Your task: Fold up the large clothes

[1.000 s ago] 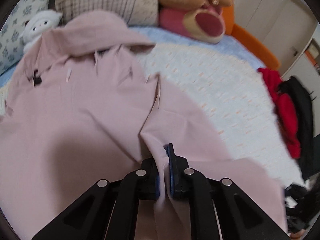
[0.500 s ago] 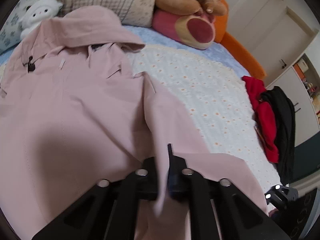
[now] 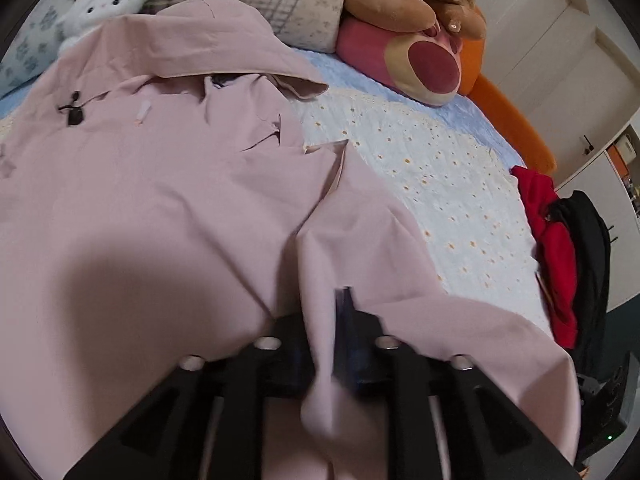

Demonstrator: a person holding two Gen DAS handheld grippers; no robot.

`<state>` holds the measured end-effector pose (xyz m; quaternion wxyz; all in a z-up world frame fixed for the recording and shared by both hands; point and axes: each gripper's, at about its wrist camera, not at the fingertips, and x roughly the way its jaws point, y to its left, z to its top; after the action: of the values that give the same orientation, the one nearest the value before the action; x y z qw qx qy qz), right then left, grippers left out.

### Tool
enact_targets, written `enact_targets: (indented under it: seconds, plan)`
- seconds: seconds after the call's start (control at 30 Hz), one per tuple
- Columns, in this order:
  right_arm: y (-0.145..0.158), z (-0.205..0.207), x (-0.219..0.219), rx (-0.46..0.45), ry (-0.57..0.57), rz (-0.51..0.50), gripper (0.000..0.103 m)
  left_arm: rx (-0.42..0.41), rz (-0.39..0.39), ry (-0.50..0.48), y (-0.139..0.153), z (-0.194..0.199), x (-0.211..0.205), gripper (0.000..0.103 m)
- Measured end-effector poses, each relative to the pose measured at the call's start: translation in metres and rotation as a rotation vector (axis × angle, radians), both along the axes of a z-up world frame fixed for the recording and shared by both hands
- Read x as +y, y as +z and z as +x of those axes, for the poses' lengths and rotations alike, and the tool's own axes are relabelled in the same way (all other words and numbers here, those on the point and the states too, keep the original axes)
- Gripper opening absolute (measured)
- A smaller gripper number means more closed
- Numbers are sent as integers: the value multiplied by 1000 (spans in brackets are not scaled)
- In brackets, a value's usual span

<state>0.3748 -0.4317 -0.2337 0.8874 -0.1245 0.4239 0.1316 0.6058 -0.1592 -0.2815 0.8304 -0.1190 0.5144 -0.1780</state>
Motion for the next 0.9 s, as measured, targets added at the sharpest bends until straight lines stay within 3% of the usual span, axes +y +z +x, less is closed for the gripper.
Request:
enact_targets:
  seconds: [0.03, 0.1, 0.13, 0.17, 0.2, 0.23, 0.37, 0.47, 0.53, 0.67, 0.8, 0.83, 0.87, 0.9]
  plan:
    - [9, -6, -1, -13, -10, 14, 7, -1, 15, -6, 11, -8, 4, 53]
    - [35, -30, 4, -44, -8, 58, 23, -34, 57, -13, 38, -33, 14, 75]
    - [49, -51, 7, -60, 8, 93, 48, -59, 69, -33, 53, -52, 19, 77]
    - [62, -74, 14, -75, 22, 118, 67, -76, 85, -57, 66, -71, 24, 80]
    - [72, -95, 21, -77, 46, 143, 68, -87, 117, -90, 79, -97, 28, 84]
    - [77, -111, 28, -59, 75, 172, 67, -89, 143, -127, 90, -128, 33, 90]
    - [82, -181, 60, 65, 155, 312, 66, -44, 157, -230, 103, -237, 45, 91]
    - [68, -215, 84, 168, 170, 403, 66, 8, 134, -287, 92, -307, 47, 91]
    - [58, -227, 102, 190, 171, 371, 66, 41, 131, -314, 77, -337, 46, 91]
    - [40, -224, 124, 226, 161, 338, 64, 117, 119, -315, 45, -367, 44, 82]
    - [20, -203, 134, 300, 115, 396, 64, 207, 52, -255, 14, -366, 52, 56]
    - [15, -197, 138, 320, 116, 404, 55, 214, 36, -238, 9, -367, 55, 51]
    - [12, -194, 141, 335, 126, 408, 34, 200, 37, -225, 7, -368, 56, 48]
    - [8, -191, 144, 354, 132, 401, 26, 187, 40, -221, 6, -371, 57, 43]
